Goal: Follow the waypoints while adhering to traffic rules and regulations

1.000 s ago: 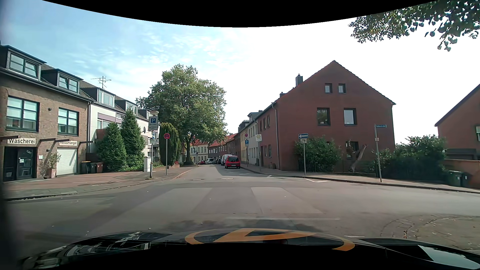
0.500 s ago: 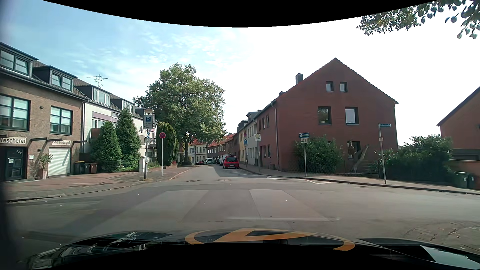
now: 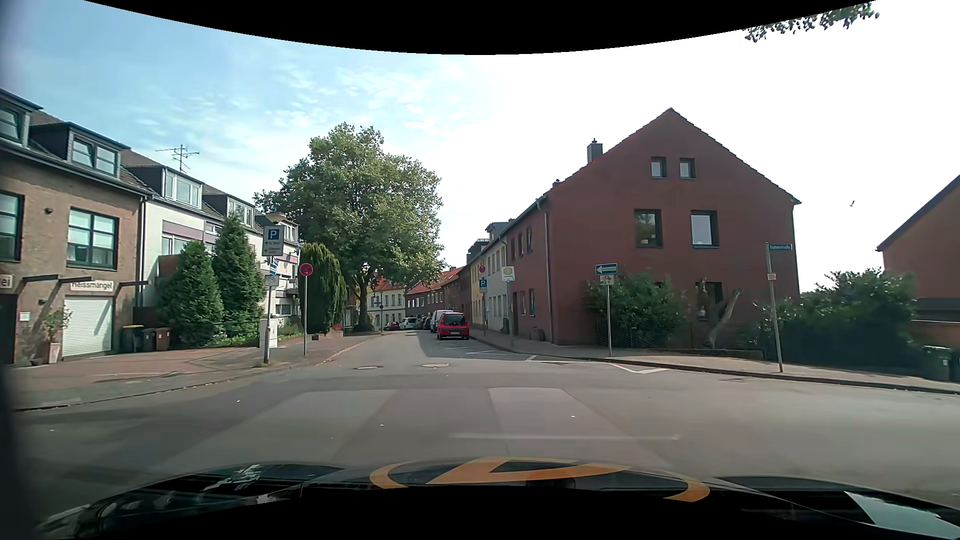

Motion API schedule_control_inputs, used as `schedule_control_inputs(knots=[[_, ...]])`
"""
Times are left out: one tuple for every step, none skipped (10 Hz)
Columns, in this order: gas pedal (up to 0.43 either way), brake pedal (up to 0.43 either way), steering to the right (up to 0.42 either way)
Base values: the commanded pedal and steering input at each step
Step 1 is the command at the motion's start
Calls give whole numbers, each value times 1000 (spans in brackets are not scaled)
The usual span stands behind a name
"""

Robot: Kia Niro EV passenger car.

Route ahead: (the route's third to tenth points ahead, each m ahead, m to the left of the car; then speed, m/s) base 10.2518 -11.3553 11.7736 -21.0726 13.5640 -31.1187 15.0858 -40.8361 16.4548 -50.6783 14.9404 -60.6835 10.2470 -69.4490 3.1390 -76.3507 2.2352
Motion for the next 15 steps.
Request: schedule_control_inputs(knots=[[138, 0, 154], [130, 0, 182], [59, 0, 209], [39, 0, 221], [39, 0, 231], [28, 0, 246], [20, 0, 268], [20, 0, 290], [20, 0, 316], [20, 0, 349], [20, 0, 383], [20, 0, 414], [28, 0, 444], [47, 0, 463], [67, 0, 466]])
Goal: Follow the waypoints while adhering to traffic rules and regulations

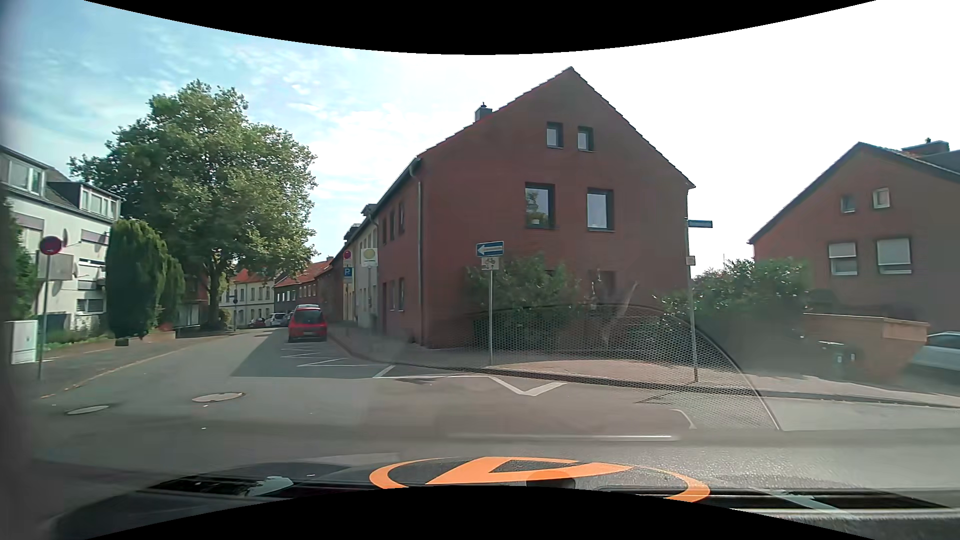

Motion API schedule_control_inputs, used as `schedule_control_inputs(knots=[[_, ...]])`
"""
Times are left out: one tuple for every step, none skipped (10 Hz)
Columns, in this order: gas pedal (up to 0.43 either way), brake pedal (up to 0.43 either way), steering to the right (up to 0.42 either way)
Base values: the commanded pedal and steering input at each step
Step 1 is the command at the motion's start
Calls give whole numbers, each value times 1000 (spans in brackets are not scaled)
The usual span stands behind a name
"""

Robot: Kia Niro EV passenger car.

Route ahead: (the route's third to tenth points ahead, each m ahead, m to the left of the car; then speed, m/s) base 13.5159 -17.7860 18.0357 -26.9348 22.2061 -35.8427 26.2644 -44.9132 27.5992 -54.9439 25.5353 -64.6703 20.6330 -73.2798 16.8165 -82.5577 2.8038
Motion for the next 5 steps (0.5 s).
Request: schedule_control_inputs(knots=[[67, 0, 475], [67, 0, 500], [67, 0, 531], [67, 0, 550], [47, 0, 569]])
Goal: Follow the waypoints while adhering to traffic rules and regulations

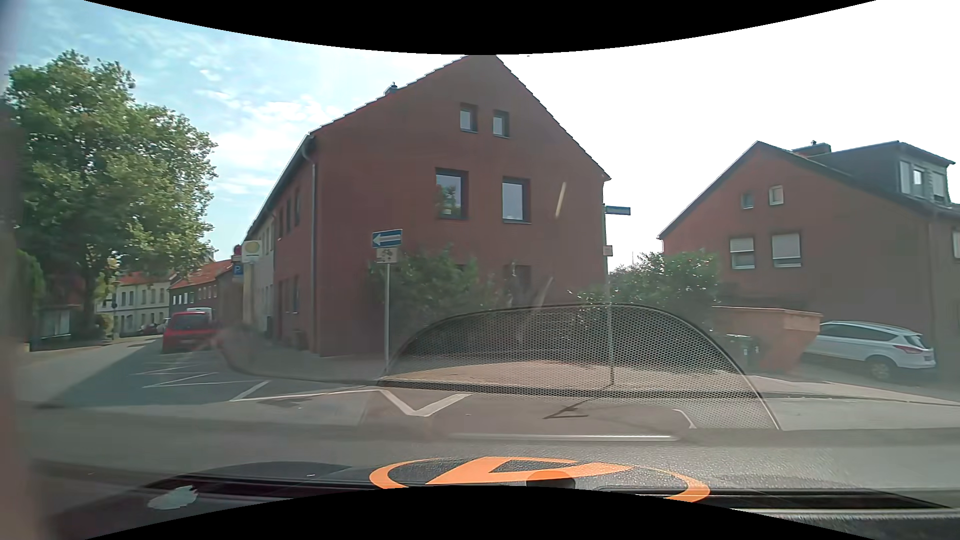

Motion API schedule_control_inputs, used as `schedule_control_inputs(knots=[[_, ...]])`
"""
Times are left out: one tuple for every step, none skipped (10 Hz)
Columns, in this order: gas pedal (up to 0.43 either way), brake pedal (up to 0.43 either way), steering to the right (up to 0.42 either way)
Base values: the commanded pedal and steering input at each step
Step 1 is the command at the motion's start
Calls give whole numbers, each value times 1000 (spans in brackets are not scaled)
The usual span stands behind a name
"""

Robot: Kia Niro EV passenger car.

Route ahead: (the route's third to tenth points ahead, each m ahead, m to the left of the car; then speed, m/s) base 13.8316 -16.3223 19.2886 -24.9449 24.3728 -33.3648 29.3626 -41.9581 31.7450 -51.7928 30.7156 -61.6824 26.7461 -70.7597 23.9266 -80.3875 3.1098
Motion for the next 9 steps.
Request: schedule_control_inputs(knots=[[39, 0, 586], [8, 0, 605], [0, 0, 628], [0, 0, 649], [0, 0, 664], [0, 0, 666], [0, 0, 664], [0, 0, 658], [0, 0, 649]])
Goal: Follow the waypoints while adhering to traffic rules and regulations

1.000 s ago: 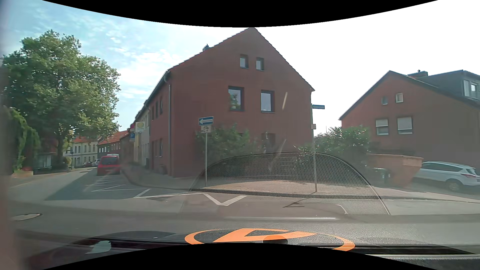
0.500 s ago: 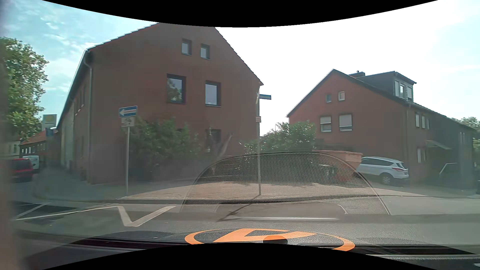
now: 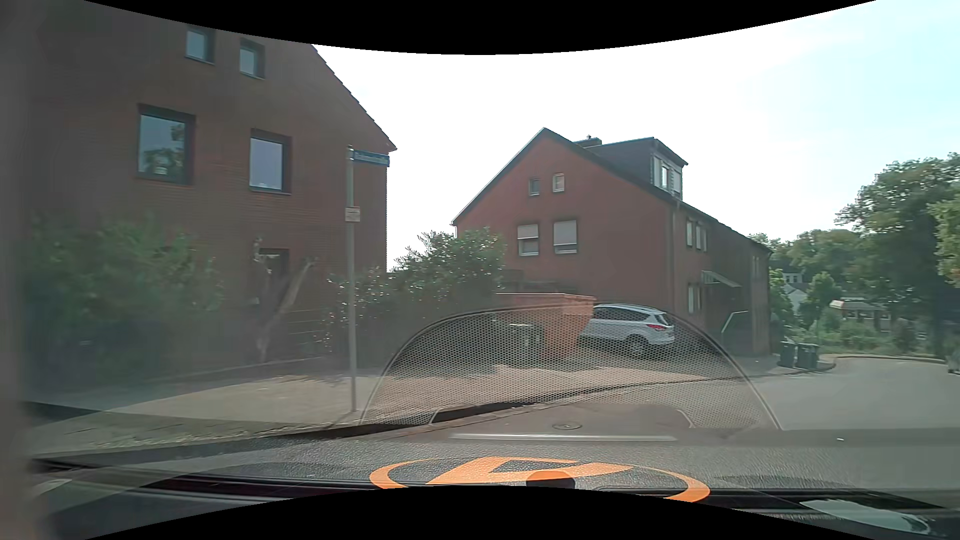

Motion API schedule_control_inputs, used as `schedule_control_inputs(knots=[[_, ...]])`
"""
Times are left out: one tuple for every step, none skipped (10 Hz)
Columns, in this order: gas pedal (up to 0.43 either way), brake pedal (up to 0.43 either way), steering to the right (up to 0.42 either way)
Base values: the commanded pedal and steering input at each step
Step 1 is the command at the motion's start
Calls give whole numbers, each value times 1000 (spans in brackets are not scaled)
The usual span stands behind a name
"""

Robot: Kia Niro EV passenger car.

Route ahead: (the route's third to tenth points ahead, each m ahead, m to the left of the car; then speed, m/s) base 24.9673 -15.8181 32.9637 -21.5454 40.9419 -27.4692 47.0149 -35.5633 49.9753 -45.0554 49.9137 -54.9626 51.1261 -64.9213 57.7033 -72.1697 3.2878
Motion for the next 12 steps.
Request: schedule_control_inputs(knots=[[0, 0, 641], [0, 0, 633], [0, 0, 620], [0, 0, 604], [0, 0, 589], [0, 0, 583], [0, 0, 593], [0, 0, 616], [0, 0, 622], [0, 0, 613], [0, 49, 591], [0, 171, 556]])
